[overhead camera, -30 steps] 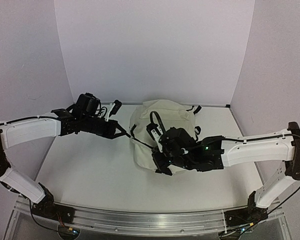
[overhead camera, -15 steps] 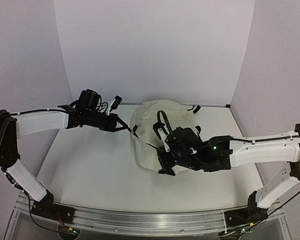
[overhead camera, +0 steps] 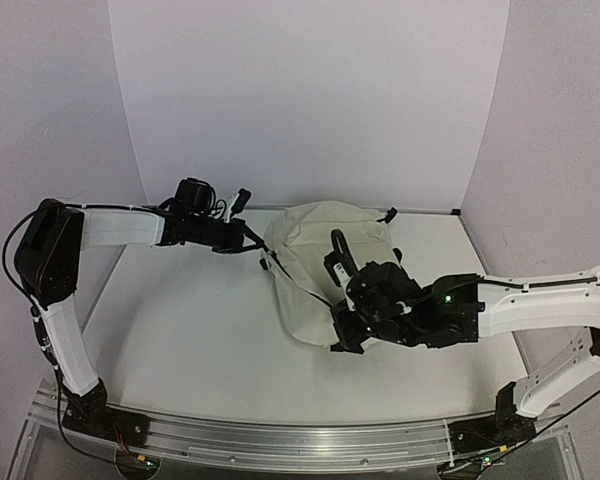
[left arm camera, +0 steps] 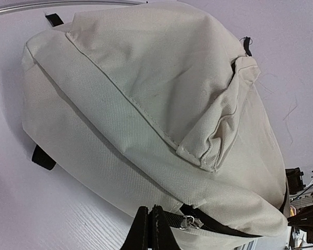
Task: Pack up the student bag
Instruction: Zip the student bag at the center of the board, then reset both arms
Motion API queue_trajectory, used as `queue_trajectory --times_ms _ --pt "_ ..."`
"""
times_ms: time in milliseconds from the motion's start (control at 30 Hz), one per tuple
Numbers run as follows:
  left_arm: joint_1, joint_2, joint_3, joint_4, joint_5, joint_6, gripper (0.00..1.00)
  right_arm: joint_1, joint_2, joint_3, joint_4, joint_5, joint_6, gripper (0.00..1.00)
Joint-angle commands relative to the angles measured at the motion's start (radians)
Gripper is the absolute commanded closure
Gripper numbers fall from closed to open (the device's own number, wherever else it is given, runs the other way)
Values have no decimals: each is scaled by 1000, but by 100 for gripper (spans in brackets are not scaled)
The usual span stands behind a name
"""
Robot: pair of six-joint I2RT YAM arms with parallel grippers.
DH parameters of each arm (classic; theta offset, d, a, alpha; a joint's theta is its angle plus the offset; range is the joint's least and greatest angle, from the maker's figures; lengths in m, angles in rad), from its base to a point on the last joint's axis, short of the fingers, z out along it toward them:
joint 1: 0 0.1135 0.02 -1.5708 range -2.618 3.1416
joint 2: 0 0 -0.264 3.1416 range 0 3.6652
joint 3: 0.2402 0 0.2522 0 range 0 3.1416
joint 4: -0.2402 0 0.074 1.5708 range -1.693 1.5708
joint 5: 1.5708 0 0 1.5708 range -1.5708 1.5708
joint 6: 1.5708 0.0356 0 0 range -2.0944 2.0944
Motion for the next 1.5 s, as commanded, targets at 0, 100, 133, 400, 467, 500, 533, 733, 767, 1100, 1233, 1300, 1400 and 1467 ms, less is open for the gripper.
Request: queue_trajectory --times_ms 0,100,133,400,467,500,533,733,767,1100,1233,1300,1400,1467 --pt "59 39 94 146 -145 5 100 29 -57 -5 -86 -4 28 100" --pt "60 62 110 172 -157 -3 100 35 -40 2 -87 -13 32 100" --pt "61 64 112 177 -159 -3 100 36 -39 3 -87 -13 33 100" --pt "67 101 150 186 -192 -15 100 46 -49 9 -84 -1 46 100" --pt "67 87 138 184 -177 -15 100 45 -62 8 -80 1 49 100" --pt "67 76 125 191 -176 -16 100 46 -69 4 -77 4 51 100" --pt "67 61 105 200 -198 -13 100 46 -90 -2 -70 9 52 100" --pt "81 53 89 162 -142 -18 61 46 -128 -3 -39 76 76 55" --pt "81 41 76 165 -136 -21 52 46 -135 1 -32 100 87 38" --pt "131 -77 -54 171 -227 -103 12 -159 -65 90 10 10 118 2" --pt "189 -132 -123 173 -284 -154 8 -336 -30 81 65 -132 131 2" --pt "230 -174 -178 169 -329 -172 7 -458 -4 67 102 -213 142 2" --pt "289 -238 -240 144 -393 -176 4 -606 23 65 118 -295 149 2" --pt "330 -273 -289 139 -409 -179 3 -684 30 53 125 -338 150 2"
